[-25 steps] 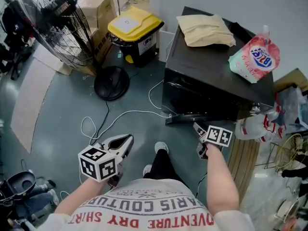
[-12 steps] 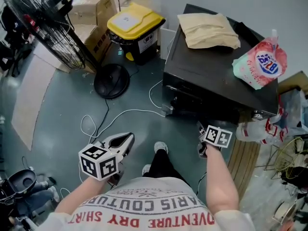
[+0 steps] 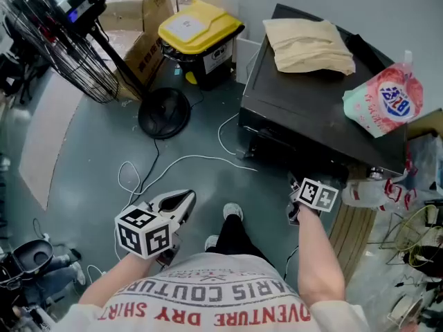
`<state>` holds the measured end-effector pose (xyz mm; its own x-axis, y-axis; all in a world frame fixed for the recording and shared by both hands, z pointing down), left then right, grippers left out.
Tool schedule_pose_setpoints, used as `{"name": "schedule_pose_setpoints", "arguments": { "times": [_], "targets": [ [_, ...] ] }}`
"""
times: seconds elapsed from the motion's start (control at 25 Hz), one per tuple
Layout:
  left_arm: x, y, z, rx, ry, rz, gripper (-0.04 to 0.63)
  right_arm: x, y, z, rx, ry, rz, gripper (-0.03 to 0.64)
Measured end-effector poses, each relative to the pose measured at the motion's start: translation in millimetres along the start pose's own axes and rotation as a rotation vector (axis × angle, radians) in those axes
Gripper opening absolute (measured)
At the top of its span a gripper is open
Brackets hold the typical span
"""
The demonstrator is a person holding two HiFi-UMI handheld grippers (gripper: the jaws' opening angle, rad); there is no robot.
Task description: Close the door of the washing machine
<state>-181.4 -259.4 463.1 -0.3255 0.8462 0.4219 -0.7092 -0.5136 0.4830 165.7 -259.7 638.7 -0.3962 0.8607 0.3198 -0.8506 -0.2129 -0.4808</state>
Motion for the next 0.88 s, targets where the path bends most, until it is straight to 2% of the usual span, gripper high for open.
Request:
{"name": "schedule_pose_setpoints", "arguments": {
  "times": [0.88],
  "targets": [
    [-18, 22, 6, -0.017, 0.003, -0.015, 0.028, 1, -3, 11, 0.052, -0.117, 0.059, 0.02]
  ]
}}
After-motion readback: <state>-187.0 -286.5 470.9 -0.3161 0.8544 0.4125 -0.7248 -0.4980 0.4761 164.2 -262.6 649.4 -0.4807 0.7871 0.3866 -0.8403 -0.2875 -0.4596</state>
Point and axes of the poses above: the fingertips, and each gripper's own axes: z forward along the fingers, y to its left, x out of its underside, the point moved 4 cm from there along -z, backward along the fingers, and after that the axes turned 14 degrees about y, right-handed, at the moved point
